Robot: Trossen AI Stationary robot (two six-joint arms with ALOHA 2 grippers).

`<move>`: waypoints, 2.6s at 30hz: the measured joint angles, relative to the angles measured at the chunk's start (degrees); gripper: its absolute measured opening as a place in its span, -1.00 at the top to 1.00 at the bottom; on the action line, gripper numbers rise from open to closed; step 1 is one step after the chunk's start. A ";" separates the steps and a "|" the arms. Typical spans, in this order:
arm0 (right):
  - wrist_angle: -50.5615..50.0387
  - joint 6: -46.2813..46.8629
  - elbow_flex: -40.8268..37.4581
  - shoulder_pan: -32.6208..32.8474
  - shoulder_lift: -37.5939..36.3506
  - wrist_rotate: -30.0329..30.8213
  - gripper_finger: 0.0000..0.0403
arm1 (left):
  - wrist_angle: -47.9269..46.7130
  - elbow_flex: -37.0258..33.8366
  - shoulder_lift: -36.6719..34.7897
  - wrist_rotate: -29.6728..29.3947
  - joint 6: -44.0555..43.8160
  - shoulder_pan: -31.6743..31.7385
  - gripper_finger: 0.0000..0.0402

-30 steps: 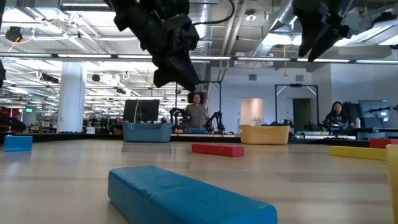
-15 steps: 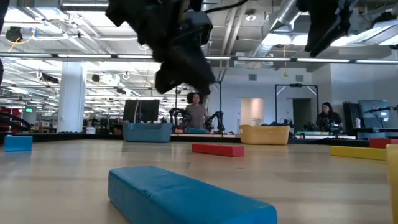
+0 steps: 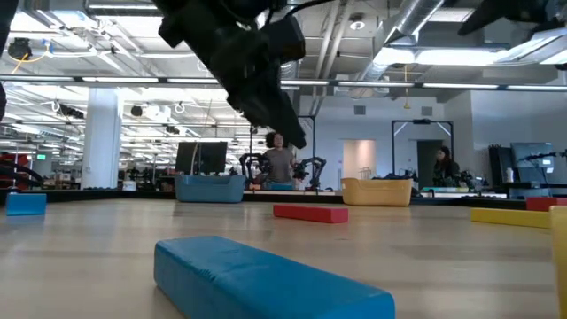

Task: Sort & place blocks by color
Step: Put the right red block into the blue bin

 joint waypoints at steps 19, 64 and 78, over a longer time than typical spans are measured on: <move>-25.83 24.58 1.86 8.04 16.22 -10.94 -0.19 | 5.17 -0.02 -2.01 -2.70 -23.10 0.60 -0.16; 9.90 7.52 -29.44 -10.71 10.88 -26.93 0.18 | 11.38 0.02 -4.22 -8.42 -24.72 0.62 -0.16; 9.67 4.45 -25.96 -11.93 3.54 -19.48 0.39 | 8.73 0.00 -10.15 -7.34 -33.80 4.44 -0.16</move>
